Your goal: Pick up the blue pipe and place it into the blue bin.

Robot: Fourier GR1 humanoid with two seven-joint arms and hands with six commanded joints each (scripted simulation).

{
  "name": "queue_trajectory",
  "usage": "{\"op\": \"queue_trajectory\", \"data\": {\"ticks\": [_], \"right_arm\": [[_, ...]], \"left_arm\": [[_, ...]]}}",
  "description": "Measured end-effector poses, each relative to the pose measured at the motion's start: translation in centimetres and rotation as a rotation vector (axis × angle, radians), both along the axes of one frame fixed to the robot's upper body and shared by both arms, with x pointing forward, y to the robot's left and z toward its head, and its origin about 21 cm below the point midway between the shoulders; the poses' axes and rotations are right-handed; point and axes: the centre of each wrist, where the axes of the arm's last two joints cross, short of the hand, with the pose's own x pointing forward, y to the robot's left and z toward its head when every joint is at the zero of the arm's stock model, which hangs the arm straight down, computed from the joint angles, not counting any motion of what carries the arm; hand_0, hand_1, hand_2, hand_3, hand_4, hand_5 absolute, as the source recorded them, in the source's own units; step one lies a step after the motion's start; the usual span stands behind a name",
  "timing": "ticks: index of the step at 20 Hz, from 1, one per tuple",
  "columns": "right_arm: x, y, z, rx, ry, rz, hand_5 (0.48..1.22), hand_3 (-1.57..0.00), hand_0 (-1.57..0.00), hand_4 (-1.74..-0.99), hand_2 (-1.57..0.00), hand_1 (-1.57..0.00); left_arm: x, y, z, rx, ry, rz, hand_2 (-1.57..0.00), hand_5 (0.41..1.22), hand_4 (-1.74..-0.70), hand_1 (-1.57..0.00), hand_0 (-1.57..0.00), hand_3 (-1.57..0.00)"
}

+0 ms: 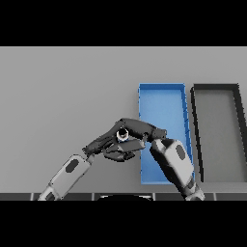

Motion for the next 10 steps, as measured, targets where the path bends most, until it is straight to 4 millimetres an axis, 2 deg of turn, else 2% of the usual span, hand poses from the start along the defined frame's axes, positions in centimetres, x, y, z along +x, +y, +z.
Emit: {"op": "queue_trajectory", "data": {"ticks": [2,4,6,7,8,10], "right_arm": [[0.3,-0.6,1.5,0.022,0.044,-0.003,1.221,-1.57,-1.57,-1.659,-1.57,-1.57],[1.0,-1.4,4.2,0.063,0.078,-0.029,1.171,-1.57,-1.57,-1.689,-1.57,-1.57],[1.3,-2.3,7.1,0.148,0.079,-0.026,1.141,-1.57,-1.57,-1.707,-1.57,-1.57],[1.5,-2.2,8.7,0.191,0.083,-0.023,1.134,-1.57,-1.57,-1.714,-1.57,-1.57],[2.1,-2.7,10.4,0.209,0.028,-0.056,1.127,-1.57,-1.57,-1.720,-1.57,-1.57],[2.9,-3.5,12.5,0.245,-0.006,-0.124,1.113,-1.57,-1.57,-1.727,-1.57,-1.57]], "left_arm": [[0.0,-0.3,-0.1,0.011,0.010,0.006,0.00,0.507,-0.92,0.00,0.00,0.00],[0.1,-0.1,0.0,0.004,0.008,0.001,0.00,0.503,-0.92,0.00,0.00,0.00],[-0.8,0.0,0.0,-0.014,0.007,-0.016,0.00,0.503,-0.92,0.00,0.00,0.00],[-0.7,-0.5,0.1,0.013,0.017,-0.010,0.00,0.503,-0.92,0.00,0.00,0.00],[-0.9,-0.4,0.3,0.003,0.011,-0.009,0.00,0.502,-0.91,0.00,0.00,0.00],[-0.7,0.1,0.3,0.007,-0.006,-0.007,0.00,0.499,-0.91,0.00,0.00,0.00]]}}
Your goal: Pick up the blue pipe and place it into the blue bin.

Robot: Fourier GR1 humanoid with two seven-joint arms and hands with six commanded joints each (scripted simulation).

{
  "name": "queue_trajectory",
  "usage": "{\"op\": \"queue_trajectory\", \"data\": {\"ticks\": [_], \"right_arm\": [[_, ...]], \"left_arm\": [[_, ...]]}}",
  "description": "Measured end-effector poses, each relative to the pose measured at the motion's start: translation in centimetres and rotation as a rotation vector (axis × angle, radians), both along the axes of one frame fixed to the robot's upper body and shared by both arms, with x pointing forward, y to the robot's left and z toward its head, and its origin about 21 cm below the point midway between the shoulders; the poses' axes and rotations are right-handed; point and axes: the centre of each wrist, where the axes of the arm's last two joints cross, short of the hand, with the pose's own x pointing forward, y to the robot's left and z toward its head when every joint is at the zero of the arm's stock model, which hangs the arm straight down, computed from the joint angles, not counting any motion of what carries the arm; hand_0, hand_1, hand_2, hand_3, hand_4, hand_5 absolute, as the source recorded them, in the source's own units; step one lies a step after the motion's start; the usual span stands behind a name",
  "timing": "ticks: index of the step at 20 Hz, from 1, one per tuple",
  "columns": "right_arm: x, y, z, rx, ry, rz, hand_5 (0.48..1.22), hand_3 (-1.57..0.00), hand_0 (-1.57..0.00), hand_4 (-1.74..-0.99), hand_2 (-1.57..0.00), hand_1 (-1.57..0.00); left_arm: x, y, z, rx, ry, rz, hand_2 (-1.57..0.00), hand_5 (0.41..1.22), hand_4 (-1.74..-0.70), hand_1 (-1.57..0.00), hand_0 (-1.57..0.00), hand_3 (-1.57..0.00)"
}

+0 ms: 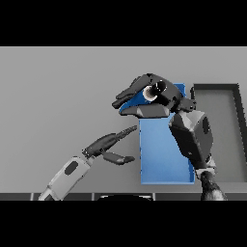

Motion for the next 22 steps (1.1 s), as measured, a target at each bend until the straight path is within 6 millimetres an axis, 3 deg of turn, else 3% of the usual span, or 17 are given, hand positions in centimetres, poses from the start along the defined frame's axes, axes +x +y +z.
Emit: {"op": "queue_trajectory", "data": {"ticks": [3,4,7,12,19,22], "right_arm": [[1.9,-1.3,2.1,0.013,-0.003,-0.166,1.127,-1.57,-1.57,-1.734,-1.57,-1.57],[3.1,-2.5,2.4,0.015,0.017,-0.237,1.131,-1.57,-1.57,-1.735,-1.57,-1.57],[5.7,-5.6,0.8,-0.050,0.095,-0.395,1.129,-1.57,-1.57,-1.738,-1.57,-1.57],[7.5,-9.2,-5.7,-0.126,0.316,-0.567,1.122,-1.57,-1.57,-1.740,-1.57,-1.57],[6.2,-11.2,-14.5,-0.278,0.616,-0.701,1.122,-1.57,-1.57,-1.741,-1.57,-1.57],[5.1,-11.4,-17.9,-0.377,0.722,-0.695,1.121,-1.57,-1.57,-1.622,-1.57,-1.57]], "left_arm": [[0.2,0.7,0.0,-0.008,0.010,0.003,0.00,0.491,-0.91,0.00,0.00,0.00],[0.2,0.8,-0.1,-0.015,0.009,-0.005,0.00,0.491,-0.91,0.00,0.00,0.00],[0.2,0.6,0.0,-0.024,0.017,-0.002,0.00,0.487,-0.91,0.00,0.00,0.00],[0.4,0.7,-0.2,-0.007,0.020,0.016,0.00,0.483,-0.89,0.00,0.00,0.00],[0.3,0.5,-0.3,-0.026,0.014,0.002,0.00,0.463,-0.88,0.00,0.00,0.00],[0.3,0.5,-0.3,-0.023,0.032,0.013,0.00,0.462,-0.88,0.00,0.00,0.00]]}}
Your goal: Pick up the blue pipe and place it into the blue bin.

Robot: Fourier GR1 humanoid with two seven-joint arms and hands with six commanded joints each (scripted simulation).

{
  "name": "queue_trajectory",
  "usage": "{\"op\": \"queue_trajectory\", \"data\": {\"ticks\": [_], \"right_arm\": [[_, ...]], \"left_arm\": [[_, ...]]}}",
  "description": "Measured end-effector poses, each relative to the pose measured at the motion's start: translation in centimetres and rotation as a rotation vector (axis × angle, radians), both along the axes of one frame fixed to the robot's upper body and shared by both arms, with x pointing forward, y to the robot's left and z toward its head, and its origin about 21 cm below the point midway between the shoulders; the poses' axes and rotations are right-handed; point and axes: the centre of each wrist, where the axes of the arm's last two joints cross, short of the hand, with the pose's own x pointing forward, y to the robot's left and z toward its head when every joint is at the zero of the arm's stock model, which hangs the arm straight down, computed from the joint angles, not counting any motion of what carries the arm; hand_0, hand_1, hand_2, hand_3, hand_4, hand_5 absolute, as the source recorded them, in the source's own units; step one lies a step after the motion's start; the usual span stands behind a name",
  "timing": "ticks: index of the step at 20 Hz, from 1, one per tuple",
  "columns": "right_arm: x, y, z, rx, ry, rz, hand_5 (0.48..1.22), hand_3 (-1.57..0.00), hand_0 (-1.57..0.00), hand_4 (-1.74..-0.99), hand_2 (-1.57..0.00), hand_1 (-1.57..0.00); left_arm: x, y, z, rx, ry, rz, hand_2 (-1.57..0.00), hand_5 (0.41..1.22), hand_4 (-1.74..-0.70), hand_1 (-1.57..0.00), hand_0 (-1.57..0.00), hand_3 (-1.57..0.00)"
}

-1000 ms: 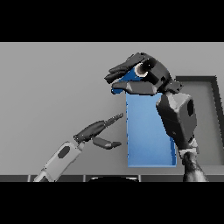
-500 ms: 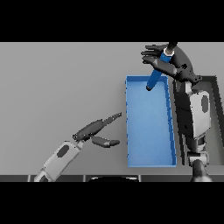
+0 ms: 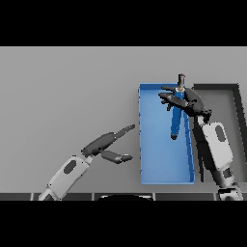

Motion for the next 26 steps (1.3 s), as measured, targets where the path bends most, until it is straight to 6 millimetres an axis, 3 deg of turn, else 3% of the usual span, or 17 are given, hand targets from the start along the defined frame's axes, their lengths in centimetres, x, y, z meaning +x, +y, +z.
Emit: {"op": "queue_trajectory", "data": {"ticks": [1,2,3,4,6,8,9,12,14,18,26], "right_arm": [[-0.4,-0.3,-0.9,-0.024,0.033,0.009,1.114,-1.57,-1.57,-1.591,-1.57,-1.57],[-0.6,-0.7,-1.6,-0.059,0.070,0.001,1.110,-1.33,-1.57,-1.599,-1.57,-1.57],[-0.6,-0.4,-2.4,-0.078,0.119,0.003,1.133,-1.12,-1.56,-1.547,-1.39,-1.46],[-0.6,-0.6,-3.5,-0.102,0.182,-0.018,1.150,-0.90,-1.31,-1.503,-1.11,-1.17],[-0.3,-0.1,-4.3,-0.114,0.291,-0.025,1.176,-0.57,-0.84,-1.392,-0.71,-0.75],[-0.4,0.0,-4.6,-0.126,0.365,-0.014,1.141,-0.37,-0.53,-1.285,-0.46,-0.48],[-0.4,0.4,-4.5,-0.160,0.367,0.036,1.081,-0.29,-0.43,-1.242,-0.36,-0.38],[-1.0,0.5,-4.8,-0.292,0.359,0.091,0.924,-0.15,-0.22,-1.165,-0.19,-0.19],[-1.1,0.7,-5.2,-0.387,0.325,0.115,0.857,-0.10,-0.14,-1.131,-0.12,-0.12],[-0.7,1.0,-5.9,-0.428,0.276,0.112,0.738,-0.04,-0.06,-1.124,-0.05,-0.05],[-0.6,0.6,-5.9,-0.440,0.274,0.100,0.672,-0.01,-0.01,-1.129,-0.01,-0.01]], "left_arm": [[-0.1,0.3,-0.1,0.004,0.001,0.006,0.00,0.460,-0.88,0.00,0.00,0.00],[-0.2,0.1,0.0,0.001,0.004,0.002,0.00,0.457,-0.89,0.00,0.00,0.00],[-0.2,0.1,-0.1,0.008,0.006,0.000,0.00,0.455,-0.89,0.00,0.00,0.00],[-0.1,0.1,0.3,0.005,-0.004,0.004,0.00,0.453,-0.89,0.00,0.00,0.00],[-0.2,-0.3,0.5,0.004,-0.002,0.004,0.00,0.453,-0.89,0.00,0.00,0.00],[-0.2,-0.1,0.4,0.011,-0.005,0.008,0.00,0.453,-0.89,0.00,0.00,0.00],[-0.1,-0.3,0.5,0.012,-0.001,0.005,0.00,0.453,-0.89,0.00,0.00,0.00],[-0.2,-0.4,0.3,0.010,0.004,0.002,0.00,0.453,-0.89,0.00,0.00,0.00],[-0.2,-0.5,0.3,0.002,0.003,-0.002,0.00,0.450,-0.90,0.00,0.00,0.00],[-0.2,-0.2,0.0,-0.002,0.009,-0.002,0.00,0.457,-0.91,0.00,0.00,0.00],[0.3,-0.1,0.0,0.005,0.026,0.013,0.00,0.464,-0.92,0.00,0.00,0.00]]}}
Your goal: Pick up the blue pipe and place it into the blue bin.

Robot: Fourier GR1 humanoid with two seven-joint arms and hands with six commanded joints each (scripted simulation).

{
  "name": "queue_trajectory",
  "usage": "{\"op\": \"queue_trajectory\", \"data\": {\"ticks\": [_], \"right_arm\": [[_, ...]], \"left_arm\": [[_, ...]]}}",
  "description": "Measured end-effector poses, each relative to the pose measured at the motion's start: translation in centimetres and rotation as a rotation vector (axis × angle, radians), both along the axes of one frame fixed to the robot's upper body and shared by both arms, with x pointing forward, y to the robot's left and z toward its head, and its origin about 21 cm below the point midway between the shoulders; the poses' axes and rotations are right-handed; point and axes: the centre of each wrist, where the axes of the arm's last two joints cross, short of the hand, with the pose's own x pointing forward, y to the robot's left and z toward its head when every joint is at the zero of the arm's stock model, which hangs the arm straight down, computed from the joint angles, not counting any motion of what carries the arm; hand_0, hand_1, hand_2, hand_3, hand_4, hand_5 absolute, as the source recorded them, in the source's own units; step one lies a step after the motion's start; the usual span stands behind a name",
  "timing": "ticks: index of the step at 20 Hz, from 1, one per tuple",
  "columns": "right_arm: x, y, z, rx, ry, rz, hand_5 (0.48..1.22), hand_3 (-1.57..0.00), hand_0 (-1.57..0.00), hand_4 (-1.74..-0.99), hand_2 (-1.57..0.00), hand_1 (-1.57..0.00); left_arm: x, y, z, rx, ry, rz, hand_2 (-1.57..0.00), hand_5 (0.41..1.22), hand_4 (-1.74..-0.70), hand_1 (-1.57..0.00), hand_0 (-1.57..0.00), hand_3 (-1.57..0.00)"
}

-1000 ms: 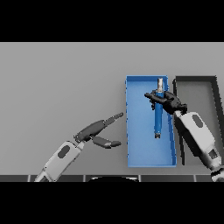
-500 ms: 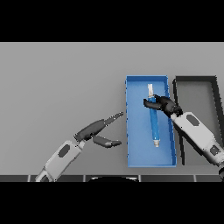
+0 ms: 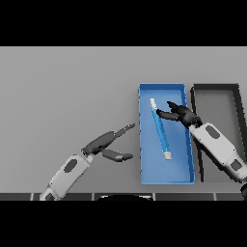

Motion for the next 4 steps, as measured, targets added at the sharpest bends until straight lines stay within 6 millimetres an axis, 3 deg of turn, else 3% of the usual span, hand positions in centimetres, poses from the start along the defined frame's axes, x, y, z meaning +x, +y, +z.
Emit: {"op": "queue_trajectory", "data": {"ticks": [4], "right_arm": [[0.16,0.07,-0.43,0.024,-0.006,0.021,0.677,-0.01,-0.01,-1.129,-0.01,-0.01]], "left_arm": [[0.07,-0.25,0.13,-0.003,-0.008,-0.006,0.00,0.468,-0.92,0.00,0.00,0.00]]}}
